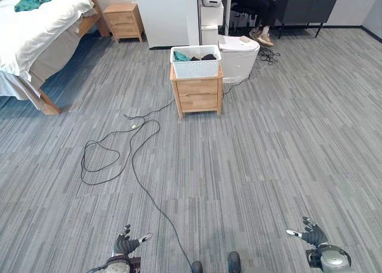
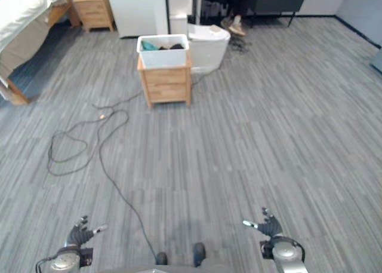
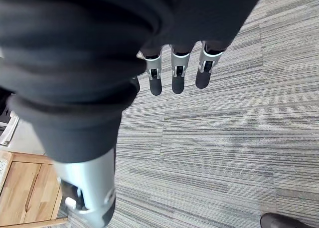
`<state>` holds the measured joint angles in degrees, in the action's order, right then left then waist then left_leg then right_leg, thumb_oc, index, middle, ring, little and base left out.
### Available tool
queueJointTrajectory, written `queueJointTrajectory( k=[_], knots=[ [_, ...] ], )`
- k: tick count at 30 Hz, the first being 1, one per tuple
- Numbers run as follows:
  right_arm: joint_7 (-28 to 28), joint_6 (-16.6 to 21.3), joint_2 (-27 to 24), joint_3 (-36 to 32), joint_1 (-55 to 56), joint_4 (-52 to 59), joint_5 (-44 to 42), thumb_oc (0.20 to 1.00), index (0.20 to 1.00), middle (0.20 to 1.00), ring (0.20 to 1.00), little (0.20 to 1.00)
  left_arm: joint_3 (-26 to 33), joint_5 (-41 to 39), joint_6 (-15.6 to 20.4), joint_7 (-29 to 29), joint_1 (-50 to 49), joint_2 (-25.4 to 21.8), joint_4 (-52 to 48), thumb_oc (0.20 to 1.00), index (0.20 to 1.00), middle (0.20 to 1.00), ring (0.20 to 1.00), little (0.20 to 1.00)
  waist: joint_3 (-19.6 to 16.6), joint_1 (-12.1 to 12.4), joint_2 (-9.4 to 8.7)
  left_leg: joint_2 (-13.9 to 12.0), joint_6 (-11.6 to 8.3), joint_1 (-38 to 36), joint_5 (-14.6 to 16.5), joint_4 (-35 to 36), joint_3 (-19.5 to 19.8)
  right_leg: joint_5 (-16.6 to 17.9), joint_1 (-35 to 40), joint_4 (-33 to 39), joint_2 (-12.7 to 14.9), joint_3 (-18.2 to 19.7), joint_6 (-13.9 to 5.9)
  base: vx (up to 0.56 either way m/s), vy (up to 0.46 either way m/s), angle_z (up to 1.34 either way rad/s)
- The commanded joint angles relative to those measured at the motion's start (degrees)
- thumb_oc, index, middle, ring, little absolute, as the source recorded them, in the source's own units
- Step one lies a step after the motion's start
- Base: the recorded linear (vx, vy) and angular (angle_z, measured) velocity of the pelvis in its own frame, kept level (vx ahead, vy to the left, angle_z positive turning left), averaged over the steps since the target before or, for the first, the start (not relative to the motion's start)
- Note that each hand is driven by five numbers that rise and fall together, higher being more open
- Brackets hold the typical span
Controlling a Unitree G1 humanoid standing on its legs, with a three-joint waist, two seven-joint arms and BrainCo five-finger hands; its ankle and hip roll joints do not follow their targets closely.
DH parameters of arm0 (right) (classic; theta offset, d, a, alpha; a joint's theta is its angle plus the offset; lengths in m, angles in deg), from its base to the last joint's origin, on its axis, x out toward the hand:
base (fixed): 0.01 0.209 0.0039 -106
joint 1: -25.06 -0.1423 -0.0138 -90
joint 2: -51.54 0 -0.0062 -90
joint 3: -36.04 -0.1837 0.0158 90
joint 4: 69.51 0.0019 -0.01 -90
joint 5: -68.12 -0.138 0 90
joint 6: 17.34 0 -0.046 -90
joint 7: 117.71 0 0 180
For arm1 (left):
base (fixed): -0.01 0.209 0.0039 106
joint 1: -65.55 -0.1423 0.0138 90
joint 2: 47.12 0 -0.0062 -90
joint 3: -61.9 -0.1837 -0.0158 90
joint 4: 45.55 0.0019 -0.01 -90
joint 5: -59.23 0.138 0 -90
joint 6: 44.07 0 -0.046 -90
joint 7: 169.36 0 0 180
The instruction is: Grab the laundry basket,head to the washer,open it,put in the laundry and shut it.
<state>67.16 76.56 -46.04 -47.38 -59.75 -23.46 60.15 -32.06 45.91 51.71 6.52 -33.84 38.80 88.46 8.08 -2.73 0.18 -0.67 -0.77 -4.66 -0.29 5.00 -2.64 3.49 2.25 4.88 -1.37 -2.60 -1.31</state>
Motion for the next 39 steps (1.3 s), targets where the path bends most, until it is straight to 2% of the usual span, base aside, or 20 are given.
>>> queueJointTrajectory(
  k=[1, 13, 20, 22, 23, 25, 26, 27, 28, 29, 30, 36, 37, 39],
  knots=[
    [0.73, 1.23, 0.12, -0.98, -2.30, -0.66, -2.75, 1.000, 1.000, 1.000, 1.000, 1.000, 1.56, -0.62, 1.23, -0.79, 2.41, -1.08, 2.50, 1.000, 1.000, 1.000, 1.000, 1.000, -0.90, -0.70, -2.59, 1.83, -0.64, -0.69, 1.29, -1.04, -1.83, -4.69, 1.03, -2.48, 1.93, 0.82, -4.76, 0.00, 0.000, 0.00],
    [1.30, 1.24, 0.59, -2.29, -2.71, -1.62, -4.57, 1.000, 1.000, 1.000, 1.000, 1.000, 1.27, -2.96, 1.09, -0.72, 1.94, -1.23, -1.61, 1.000, 1.000, 1.000, 1.000, 1.000, -0.45, 0.28, -2.59, 2.39, 0.20, 1.56, 3.00, -4.12, -1.76, -4.94, 0.58, -2.90, 2.76, 0.13, -5.18, 0.03, 0.031, 0.00],
    [2.09, 0.83, 0.97, -1.28, -5.10, -1.51, -4.55, 1.000, 1.000, 1.000, 1.000, 1.000, 2.43, -4.63, 1.57, -2.28, 2.26, -1.50, -3.69, 1.000, 1.000, 1.000, 1.000, 1.000, 0.51, 1.55, -3.26, 3.34, 1.21, 6.15, 4.85, -8.84, -1.74, -5.12, -2.63, -5.76, 3.72, 1.47, -6.23, 0.01, 0.094, -0.09],
    [2.13, 0.73, 1.09, -0.80, -5.59, -0.84, -4.56, 1.000, 1.000, 1.000, 1.000, 1.000, 2.52, -5.07, 1.77, -2.57, 2.36, -1.58, -4.91, 1.000, 1.000, 1.000, 1.000, 1.000, 0.98, 1.90, -3.33, 3.81, 1.71, 6.75, 5.26, -9.40, -1.40, -5.37, -3.94, -8.12, 4.05, 1.75, -6.58, 0.05, 0.123, -0.21],
    [2.01, 0.77, 1.26, -0.38, -5.88, 0.39, -4.32, 1.000, 1.000, 1.000, 1.000, 1.000, 2.69, -5.06, 1.79, -2.56, 2.39, -1.82, -5.75, 1.000, 1.000, 1.000, 1.000, 1.000, 1.36, 2.08, -3.19, 4.16, 2.50, 6.64, 6.00, -9.21, -1.18, -5.80, -5.91, -12.38, 4.41, 1.92, -7.42, 0.09, 0.182, -0.13],
    [1.92, 0.82, 1.27, 0.00, -6.18, 0.64, -4.11, 1.000, 1.000, 1.000, 1.000, 1.000, 2.69, -4.90, 1.78, -2.60, 2.60, -2.13, -6.13, 1.000, 1.000, 1.000, 1.000, 1.000, 1.76, 2.01, -3.21, 4.40, 2.88, 6.32, 6.34, -9.25, -1.03, -5.47, -7.28, -15.56, 4.40, 2.30, -7.92, 0.10, 0.126, -0.14],
    [1.76, 0.90, 1.43, 0.37, -6.11, 1.80, -3.87, 1.000, 1.000, 1.000, 1.000, 1.000, 2.59, -4.48, 1.70, -2.67, 3.09, -2.31, -6.01, 1.000, 1.000, 1.000, 1.000, 1.000, 2.60, 1.47, -3.01, 4.51, 3.26, 5.33, 6.73, -8.94, -0.29, -4.26, -10.19, -19.96, 4.09, 2.66, -8.23, 0.08, 0.063, -0.20],
    [1.76, 0.89, 1.42, 0.37, -6.12, 1.82, -3.87, 1.000, 1.000, 1.000, 1.000, 1.000, 2.60, -4.47, 1.70, -2.67, 3.11, -2.30, -6.00, 1.000, 1.000, 1.000, 1.000, 1.000, 2.60, 1.47, -3.02, 4.53, 3.26, 5.32, 6.75, -8.94, -0.30, -4.37, -10.28, -20.14, 4.11, 2.67, -8.23, 0.09, 0.063, -0.15],
    [1.76, 0.89, 1.42, 0.37, -6.12, 1.82, -3.87, 1.000, 1.000, 1.000, 1.000, 1.000, 2.60, -4.47, 1.70, -2.67, 3.11, -2.30, -6.00, 1.000, 1.000, 1.000, 1.000, 1.000, 2.60, 1.47, -3.02, 4.53, 3.26, 5.32, 6.75, -8.94, -0.30, -4.37, -10.28, -20.14, 4.11, 2.67, -8.23, 0.19, 0.037, 0.06],
    [1.46, 0.87, 1.33, 1.58, -6.07, 2.85, -2.78, 1.000, 1.000, 1.000, 1.000, 1.000, 2.11, -3.05, 1.78, -2.93, 3.89, -2.64, -5.07, 1.000, 1.000, 1.000, 1.000, 1.000, 3.78, 0.46, -2.86, 4.74, 3.44, 2.16, 7.70, -7.16, 0.43, -3.07, -15.52, -19.88, 2.93, 0.97, -7.29, 0.20, 0.037, -0.01],
    [1.47, 0.86, 1.31, 1.58, -6.06, 2.86, -2.78, 1.000, 1.000, 1.000, 1.000, 1.000, 2.11, -3.05, 1.79, -2.93, 3.90, -2.61, -5.05, 1.000, 1.000, 1.000, 1.000, 1.000, 3.88, 0.38, -2.76, 4.66, 3.42, 1.93, 7.77, -7.06, 0.53, -3.19, -15.32, -19.91, 2.87, 0.85, -7.27, 0.28, 0.031, -0.02],
    [1.53, 0.50, 0.54, 2.22, -5.24, 2.52, -1.30, 1.000, 1.000, 1.000, 1.000, 1.000, 0.46, -2.22, 1.57, -2.53, 5.24, -1.57, -3.64, 1.000, 1.000, 1.000, 1.000, 1.000, 5.63, -2.41, -2.48, 5.75, 2.91, -4.79, 10.16, -5.45, 4.29, 0.36, -20.33, -9.15, 2.41, -3.68, -7.73, 0.28, -0.053, 0.13],
    [1.48, 0.53, 0.50, 2.12, -4.49, 2.45, -0.69, 1.000, 1.000, 1.000, 1.000, 1.000, -0.21, -1.54, 1.76, -2.22, 5.48, -1.16, -3.18, 1.000, 1.000, 1.000, 1.000, 1.000, 5.24, -2.84, -2.62, 6.11, 2.48, -6.69, 11.35, -5.07, 5.26, 0.67, -20.09, -8.62, 2.81, -3.35, -7.61, 0.40, -0.182, 0.57],
    [1.25, 0.47, 0.69, 1.95, -3.55, 2.18, -0.51, 1.000, 1.000, 1.000, 1.000, 1.000, -0.29, -1.49, 1.67, -1.94, 4.86, -0.70, -2.99, 1.000, 1.000, 1.000, 1.000, 1.000, 4.24, -3.17, -2.31, 5.58, 1.91, -8.07, 11.33, -5.54, 5.91, 1.47, -19.14, -9.34, 2.47, -2.90, -6.48, 0.35, -0.178, 0.91]
  ],
)
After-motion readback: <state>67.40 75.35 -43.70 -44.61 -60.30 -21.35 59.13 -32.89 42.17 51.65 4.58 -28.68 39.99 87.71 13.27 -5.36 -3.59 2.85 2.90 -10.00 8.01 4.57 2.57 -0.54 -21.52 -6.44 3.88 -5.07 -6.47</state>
